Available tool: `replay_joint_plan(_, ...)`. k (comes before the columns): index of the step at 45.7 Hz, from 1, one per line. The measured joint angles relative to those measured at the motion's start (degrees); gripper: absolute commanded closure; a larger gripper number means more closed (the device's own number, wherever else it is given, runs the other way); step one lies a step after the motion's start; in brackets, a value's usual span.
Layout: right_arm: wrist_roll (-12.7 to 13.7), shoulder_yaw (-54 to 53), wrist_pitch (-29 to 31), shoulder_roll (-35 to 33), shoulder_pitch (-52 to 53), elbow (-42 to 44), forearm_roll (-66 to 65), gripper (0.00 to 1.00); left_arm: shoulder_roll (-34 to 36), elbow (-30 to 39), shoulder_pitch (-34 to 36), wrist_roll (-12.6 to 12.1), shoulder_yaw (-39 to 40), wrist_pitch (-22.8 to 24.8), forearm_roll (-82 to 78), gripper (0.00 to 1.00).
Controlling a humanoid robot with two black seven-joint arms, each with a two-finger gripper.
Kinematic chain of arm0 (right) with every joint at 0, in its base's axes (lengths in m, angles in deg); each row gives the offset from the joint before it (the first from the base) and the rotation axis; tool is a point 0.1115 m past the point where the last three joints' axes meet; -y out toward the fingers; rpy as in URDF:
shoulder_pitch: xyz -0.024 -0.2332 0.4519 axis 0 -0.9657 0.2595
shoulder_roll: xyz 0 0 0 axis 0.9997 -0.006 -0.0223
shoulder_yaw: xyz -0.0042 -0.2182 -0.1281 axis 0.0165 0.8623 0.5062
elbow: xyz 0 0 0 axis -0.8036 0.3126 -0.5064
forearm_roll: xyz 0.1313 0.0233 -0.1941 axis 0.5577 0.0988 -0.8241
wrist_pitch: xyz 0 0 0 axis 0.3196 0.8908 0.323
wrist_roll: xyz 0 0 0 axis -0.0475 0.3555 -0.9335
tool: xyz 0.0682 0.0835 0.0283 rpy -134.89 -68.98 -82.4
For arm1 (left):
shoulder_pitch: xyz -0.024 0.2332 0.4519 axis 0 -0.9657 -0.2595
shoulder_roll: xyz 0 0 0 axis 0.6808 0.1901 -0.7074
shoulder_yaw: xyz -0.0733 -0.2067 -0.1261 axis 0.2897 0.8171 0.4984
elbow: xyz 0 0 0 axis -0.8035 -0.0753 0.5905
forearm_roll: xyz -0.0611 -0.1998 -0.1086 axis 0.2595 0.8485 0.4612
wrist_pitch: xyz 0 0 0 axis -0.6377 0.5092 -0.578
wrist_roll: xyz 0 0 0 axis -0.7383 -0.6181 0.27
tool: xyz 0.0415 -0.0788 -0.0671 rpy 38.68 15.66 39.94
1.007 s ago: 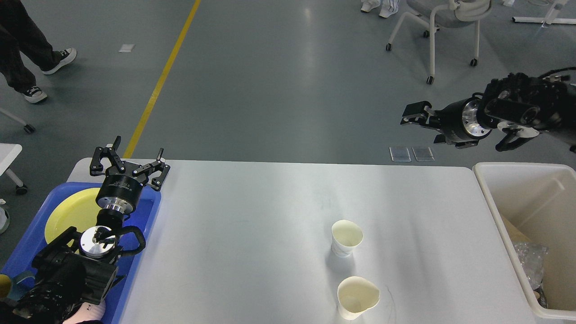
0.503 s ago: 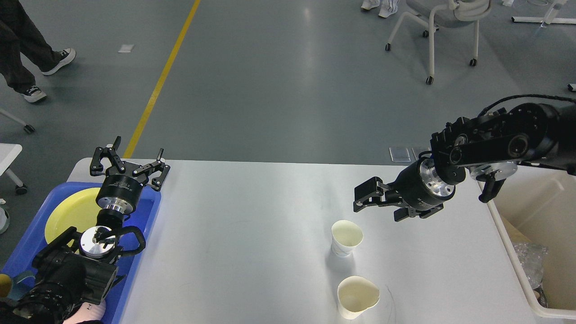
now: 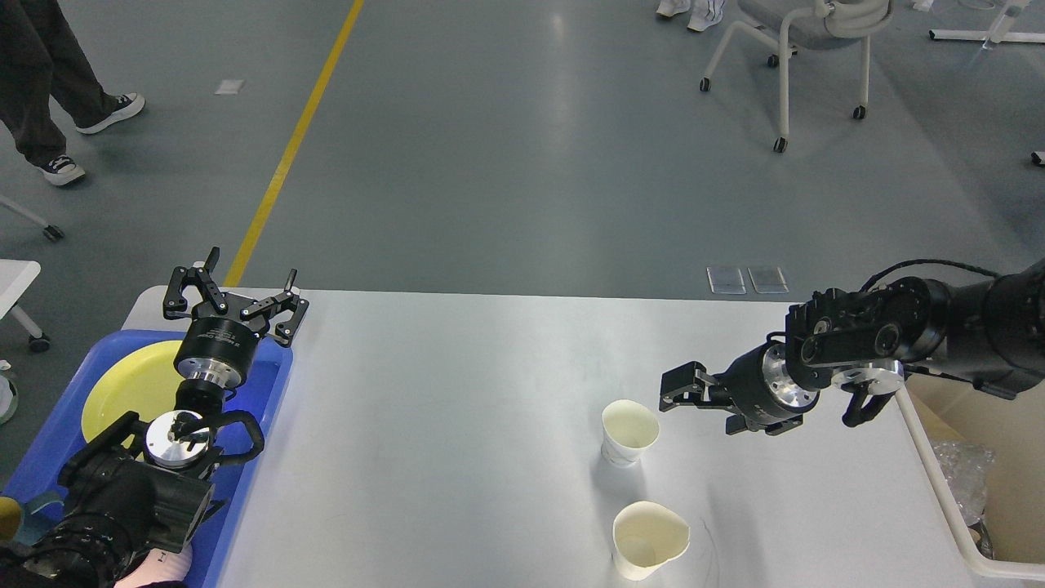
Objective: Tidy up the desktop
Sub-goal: 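Raise the right gripper and bring it to the nearer white paper cup, then grasp the white paper cup with the right gripper and lift it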
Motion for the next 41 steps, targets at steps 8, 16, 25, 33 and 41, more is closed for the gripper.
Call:
replay_joint_plan(8, -0.05, -2.56, -0.63, 1.95, -5.63, 3.78, 0.01, 0.0, -0.04, 0.0, 0.0, 0.0, 0.0, 0.0, 0.03, 0.0)
replay_joint_plan(16, -0.74, -4.58, -3.25, 3.76, -9.84, 6.6, 0.06, 0.15, -0.04, 0.0, 0.0, 0.0, 0.0, 0.0, 0.03, 0.0)
replay_joint_plan(25, -3.06, -4.45, -7.36, 4.86, -11.54, 7.82, 0.0, 0.63, -0.02, 0.0, 0.03, 0.0, 0.0, 0.0, 0.03, 0.0)
replay_joint_plan(33, -3.69, -4.4, -8.71, 4.95, -12.51, 8.58, -0.01, 1.0, -0.02, 0.0, 0.03, 0.0, 0.0, 0.0, 0.03, 0.0)
replay_joint_plan(41, -6.12, -4.71, -10.52, 4.94, -13.24, 8.63, -0.13, 1.0, -0.03, 0.0, 0.05, 0.0, 0.0, 0.0, 0.03, 0.0)
